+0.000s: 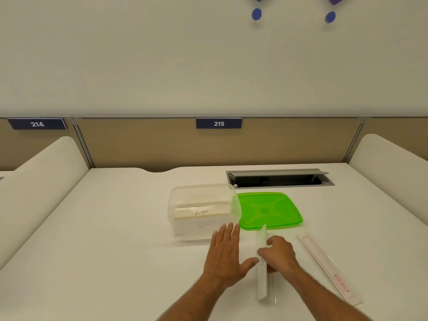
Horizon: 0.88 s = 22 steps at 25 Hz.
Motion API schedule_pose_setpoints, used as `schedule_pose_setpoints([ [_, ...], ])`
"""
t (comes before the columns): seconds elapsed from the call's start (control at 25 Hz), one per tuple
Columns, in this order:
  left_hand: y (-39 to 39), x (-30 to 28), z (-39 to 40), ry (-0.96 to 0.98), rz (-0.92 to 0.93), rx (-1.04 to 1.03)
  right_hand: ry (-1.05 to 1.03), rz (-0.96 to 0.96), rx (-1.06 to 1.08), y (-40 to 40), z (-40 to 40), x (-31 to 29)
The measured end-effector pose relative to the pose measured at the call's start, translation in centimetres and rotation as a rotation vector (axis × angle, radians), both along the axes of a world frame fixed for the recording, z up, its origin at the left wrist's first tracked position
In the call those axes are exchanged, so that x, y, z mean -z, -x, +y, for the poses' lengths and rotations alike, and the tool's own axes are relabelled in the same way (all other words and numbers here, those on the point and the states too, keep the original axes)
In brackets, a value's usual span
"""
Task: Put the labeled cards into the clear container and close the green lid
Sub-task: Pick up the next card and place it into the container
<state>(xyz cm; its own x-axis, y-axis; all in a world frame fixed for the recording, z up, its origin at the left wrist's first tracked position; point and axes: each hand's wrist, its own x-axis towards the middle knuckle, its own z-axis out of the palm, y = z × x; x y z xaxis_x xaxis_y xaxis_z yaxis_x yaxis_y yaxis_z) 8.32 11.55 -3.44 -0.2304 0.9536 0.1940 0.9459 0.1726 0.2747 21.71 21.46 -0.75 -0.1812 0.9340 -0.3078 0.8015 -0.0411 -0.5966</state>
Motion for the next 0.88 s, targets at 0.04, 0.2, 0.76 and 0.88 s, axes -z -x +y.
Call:
schedule_pose_setpoints([
  [0.04, -0.5, 0.0, -0.3, 0.018, -0.052, 0.014, 0.007, 0.03, 0.012, 0.0, -0.3, 0.1],
  [0.2, -2.4, -1.1, -1.5, 0.314, -0.368, 0.02, 0.036, 0.134, 0.056, 0.3, -1.0, 0.0],
  [0.76, 0.3, -1.9, -3.5, 0.058, -1.043, -0.081, -0.13, 0.46, 0.282, -0.7, -0.8, -2.5],
  [0.88, 1.0, -2.3, -3.9, 0.03, -1.203, -0.069, -0.105, 0.593, 0.389, -0.9, -1.2, -2.2],
])
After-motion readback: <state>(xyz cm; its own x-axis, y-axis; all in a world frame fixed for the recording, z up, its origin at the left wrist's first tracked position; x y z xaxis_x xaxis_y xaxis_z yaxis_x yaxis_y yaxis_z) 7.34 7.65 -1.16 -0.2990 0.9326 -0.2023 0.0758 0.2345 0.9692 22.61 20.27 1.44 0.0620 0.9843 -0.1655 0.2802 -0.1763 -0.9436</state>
